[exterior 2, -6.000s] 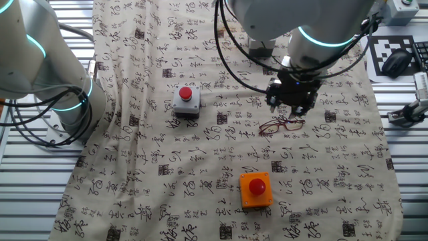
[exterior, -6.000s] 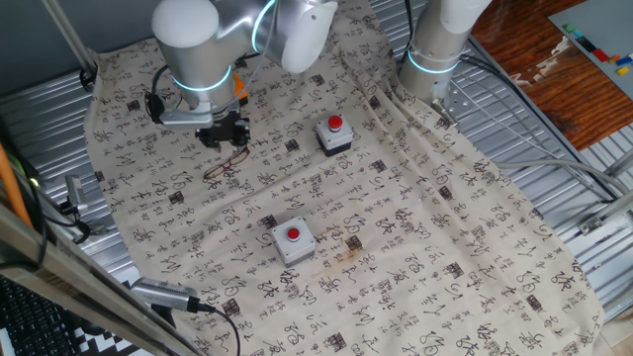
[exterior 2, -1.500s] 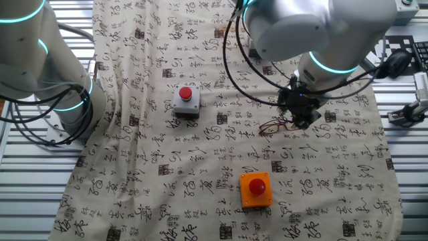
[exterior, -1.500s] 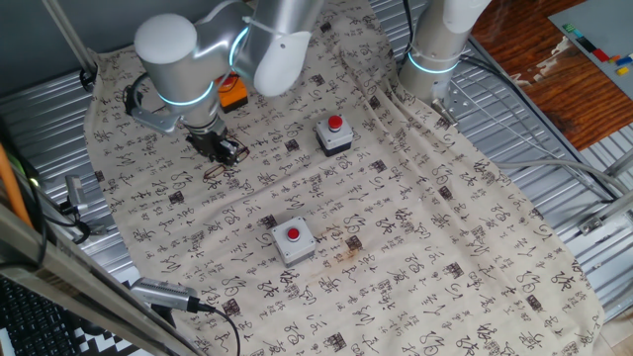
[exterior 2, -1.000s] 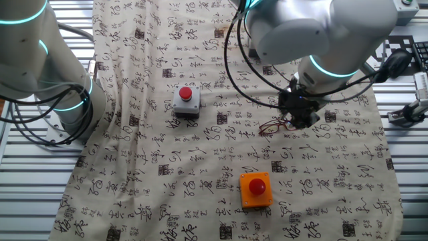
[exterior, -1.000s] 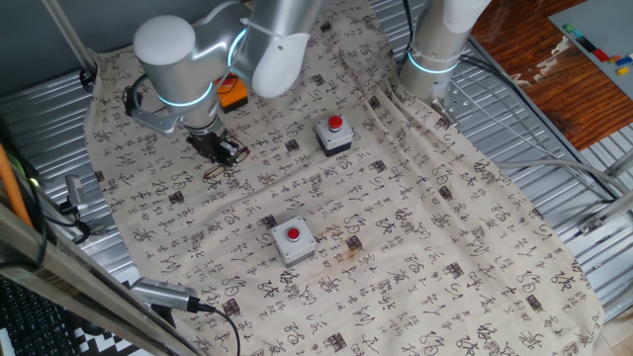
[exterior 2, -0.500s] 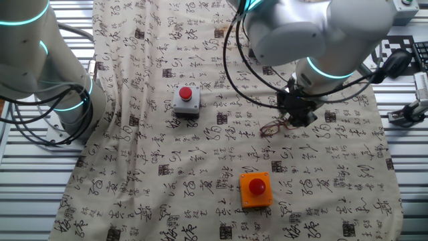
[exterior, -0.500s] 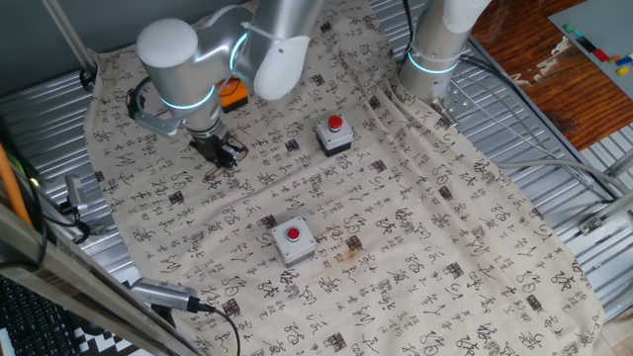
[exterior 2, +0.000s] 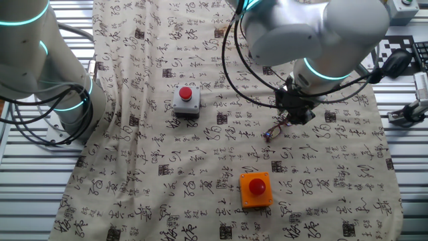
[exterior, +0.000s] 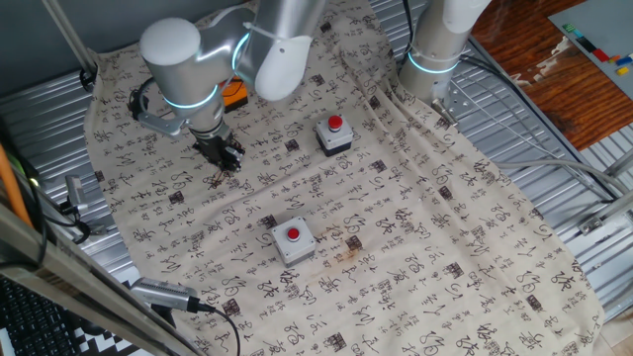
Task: Unfold the leg of the glasses (with one hand)
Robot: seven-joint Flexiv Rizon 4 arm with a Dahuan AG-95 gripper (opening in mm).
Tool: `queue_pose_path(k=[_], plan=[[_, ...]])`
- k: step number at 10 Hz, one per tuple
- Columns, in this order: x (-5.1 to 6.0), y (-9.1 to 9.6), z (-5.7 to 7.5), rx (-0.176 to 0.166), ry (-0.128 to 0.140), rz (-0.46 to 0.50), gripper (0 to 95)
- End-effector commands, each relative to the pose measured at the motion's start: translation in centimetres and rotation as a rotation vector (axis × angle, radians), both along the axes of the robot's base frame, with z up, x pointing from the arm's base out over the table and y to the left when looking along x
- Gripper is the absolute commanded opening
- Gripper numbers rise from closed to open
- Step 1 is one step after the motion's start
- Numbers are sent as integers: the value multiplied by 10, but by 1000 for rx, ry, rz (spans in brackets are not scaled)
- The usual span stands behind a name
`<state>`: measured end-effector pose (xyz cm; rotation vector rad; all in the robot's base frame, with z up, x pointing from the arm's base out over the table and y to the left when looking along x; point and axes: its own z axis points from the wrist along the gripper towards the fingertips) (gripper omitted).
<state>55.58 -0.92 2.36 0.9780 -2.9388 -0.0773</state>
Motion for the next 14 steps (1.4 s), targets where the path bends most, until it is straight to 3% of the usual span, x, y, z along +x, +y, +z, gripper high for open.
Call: queue_pose_path(k=[1,6,14], plan=[[-3,2,2,-3,0,-3,0],[-4,3,4,-4,4,10,0],[-6,5,10,-34,61,33,0]])
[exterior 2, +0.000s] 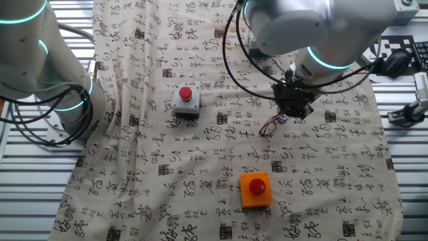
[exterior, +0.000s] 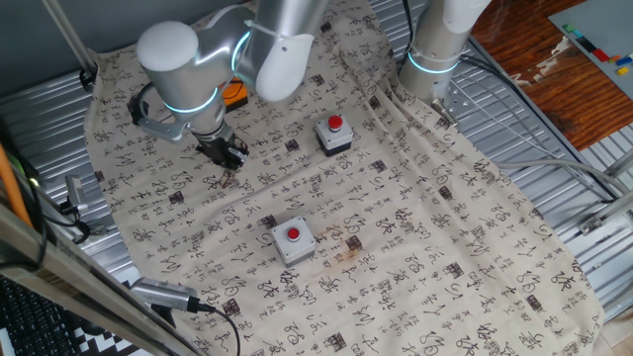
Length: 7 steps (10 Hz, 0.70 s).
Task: Unfold the leg of the glasses (with one hand)
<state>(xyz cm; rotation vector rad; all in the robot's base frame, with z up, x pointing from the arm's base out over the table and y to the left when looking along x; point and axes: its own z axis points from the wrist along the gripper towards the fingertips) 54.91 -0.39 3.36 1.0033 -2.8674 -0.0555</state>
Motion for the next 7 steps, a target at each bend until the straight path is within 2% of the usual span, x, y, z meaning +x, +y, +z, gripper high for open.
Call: queue_pose_path(k=[1,4,7], plan=[[0,0,1,-6,14,1,0],[-1,1,4,-19,29,5,0],[-2,2,5,-16,27,8,0]])
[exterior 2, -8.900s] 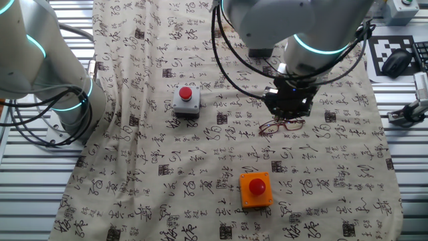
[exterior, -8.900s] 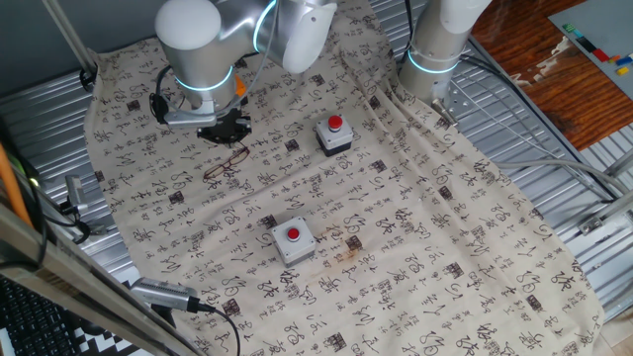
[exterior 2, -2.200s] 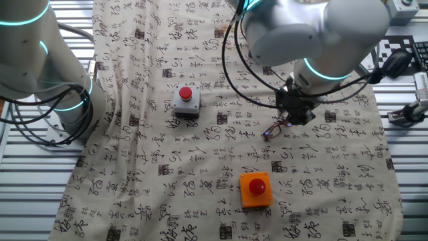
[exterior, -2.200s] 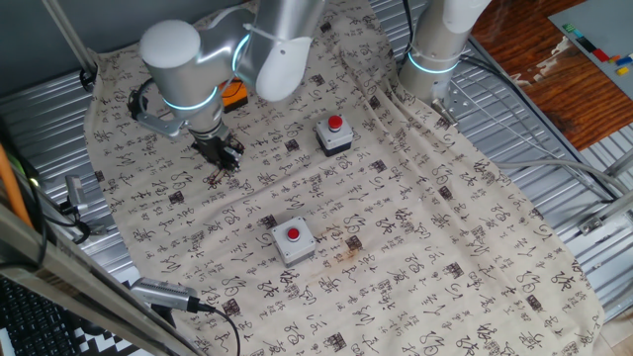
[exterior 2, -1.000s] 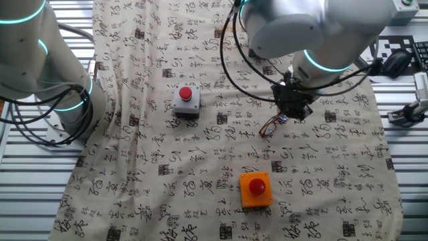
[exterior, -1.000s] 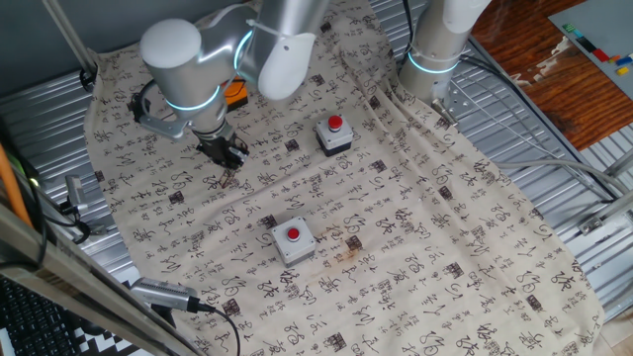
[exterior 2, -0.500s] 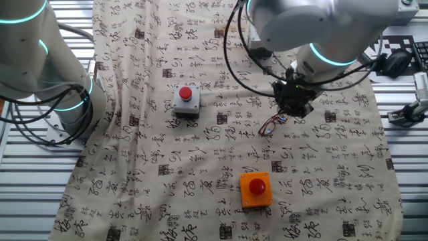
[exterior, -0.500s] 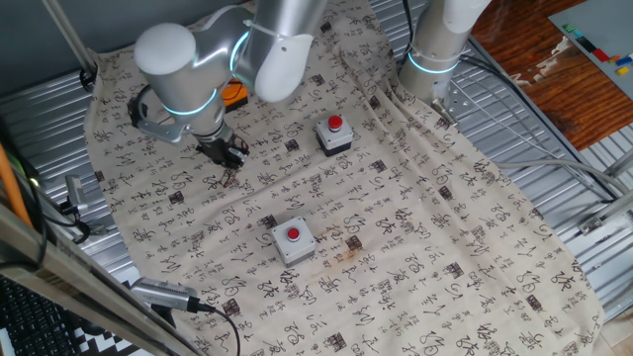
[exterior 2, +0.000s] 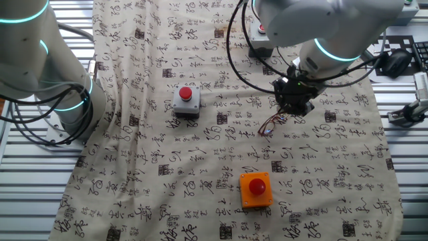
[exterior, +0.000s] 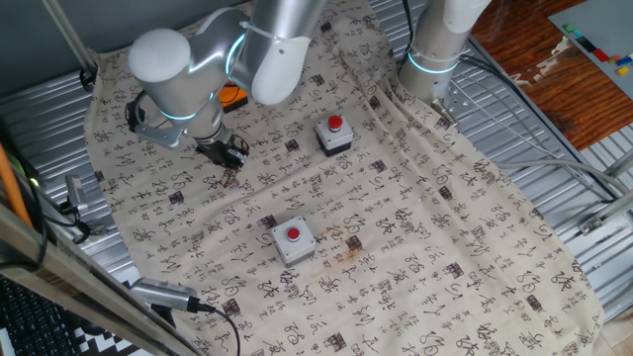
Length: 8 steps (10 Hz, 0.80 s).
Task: Unfold the leg of the glasses (with one hand)
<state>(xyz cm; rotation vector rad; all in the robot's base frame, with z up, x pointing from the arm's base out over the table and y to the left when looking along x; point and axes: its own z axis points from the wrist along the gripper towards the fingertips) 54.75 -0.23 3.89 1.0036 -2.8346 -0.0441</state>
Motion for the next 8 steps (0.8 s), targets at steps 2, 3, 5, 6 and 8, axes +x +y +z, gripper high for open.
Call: queue_pose_path(k=[2,3,5,6,8], plan=[[-2,1,5,3,-3,-3,0],[-4,2,7,3,-4,-4,0],[-5,2,9,1,-2,-3,0],[-5,2,10,-1,0,0,0],[-6,3,11,-4,5,6,0]])
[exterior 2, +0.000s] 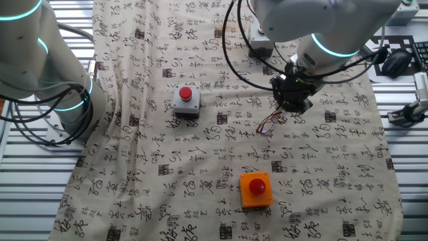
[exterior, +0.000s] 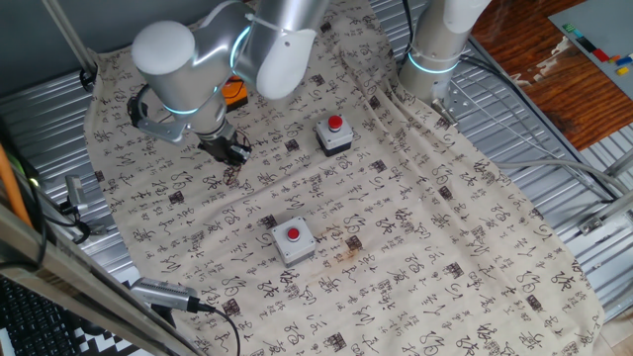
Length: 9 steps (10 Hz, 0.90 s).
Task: Unfold the leg of the glasses (with one hand)
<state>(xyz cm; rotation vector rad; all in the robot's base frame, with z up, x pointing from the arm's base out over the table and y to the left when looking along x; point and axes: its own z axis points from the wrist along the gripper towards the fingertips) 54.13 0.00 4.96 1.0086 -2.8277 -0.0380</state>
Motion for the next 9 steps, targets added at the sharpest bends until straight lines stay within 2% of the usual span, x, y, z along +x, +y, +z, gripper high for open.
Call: queue_pose_path(k=[1,9], plan=[[0,0,1,2,1,1,0],[-2,-1,10,6,4,1,0]])
